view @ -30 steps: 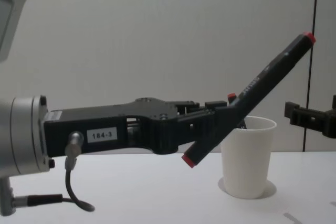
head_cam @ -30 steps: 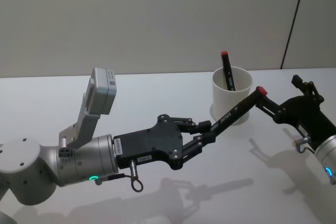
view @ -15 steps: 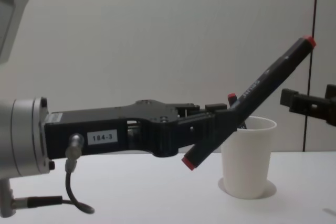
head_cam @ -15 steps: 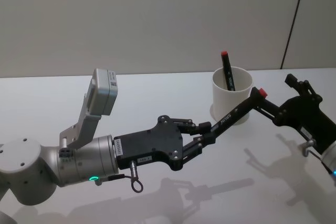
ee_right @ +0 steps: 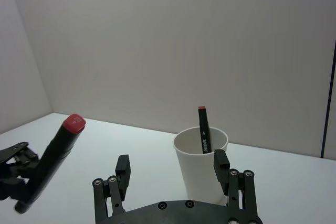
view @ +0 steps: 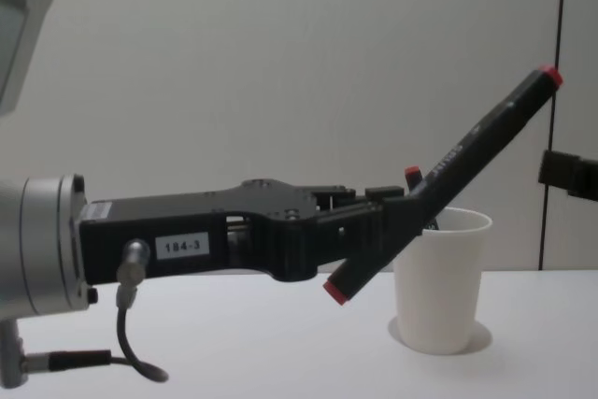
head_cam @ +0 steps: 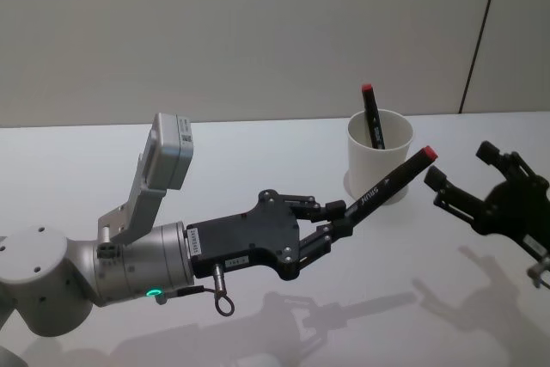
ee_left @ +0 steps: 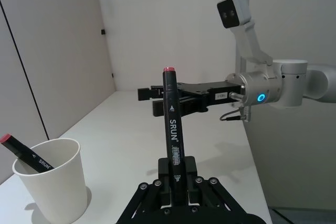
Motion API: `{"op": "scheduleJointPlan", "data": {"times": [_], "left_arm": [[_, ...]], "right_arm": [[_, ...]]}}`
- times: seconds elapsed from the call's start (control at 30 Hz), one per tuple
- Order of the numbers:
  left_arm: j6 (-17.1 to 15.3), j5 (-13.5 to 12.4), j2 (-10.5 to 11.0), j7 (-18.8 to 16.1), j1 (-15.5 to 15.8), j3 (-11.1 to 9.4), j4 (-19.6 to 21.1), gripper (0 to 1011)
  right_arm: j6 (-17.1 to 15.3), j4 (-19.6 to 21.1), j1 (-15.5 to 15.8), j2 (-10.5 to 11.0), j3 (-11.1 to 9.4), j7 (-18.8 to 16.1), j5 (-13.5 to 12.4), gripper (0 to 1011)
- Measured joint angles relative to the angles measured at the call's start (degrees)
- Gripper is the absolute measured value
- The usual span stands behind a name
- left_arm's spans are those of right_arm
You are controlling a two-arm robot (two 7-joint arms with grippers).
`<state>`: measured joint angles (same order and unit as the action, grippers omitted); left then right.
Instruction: Place the pen into the pen holder.
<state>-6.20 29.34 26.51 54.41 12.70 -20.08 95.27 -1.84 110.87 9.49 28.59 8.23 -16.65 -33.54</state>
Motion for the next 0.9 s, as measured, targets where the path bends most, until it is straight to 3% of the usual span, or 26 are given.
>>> {"op": "scheduleJointPlan", "data": {"times": [0.47, 0.9], "left_arm": [[0.0, 0.0, 0.0, 0.0, 0.0, 0.0, 0.0, 173], [0.0, 0.0, 0.0, 0.0, 0.0, 0.0, 0.0, 173]], "right_arm": [[-1.6, 2.8, 4.7, 5.5, -2.6, -6.0, -8.7, 1002], [-4.2, 2.3, 4.9, 6.5, -2.4, -12.3, -15.0, 1002]]}}
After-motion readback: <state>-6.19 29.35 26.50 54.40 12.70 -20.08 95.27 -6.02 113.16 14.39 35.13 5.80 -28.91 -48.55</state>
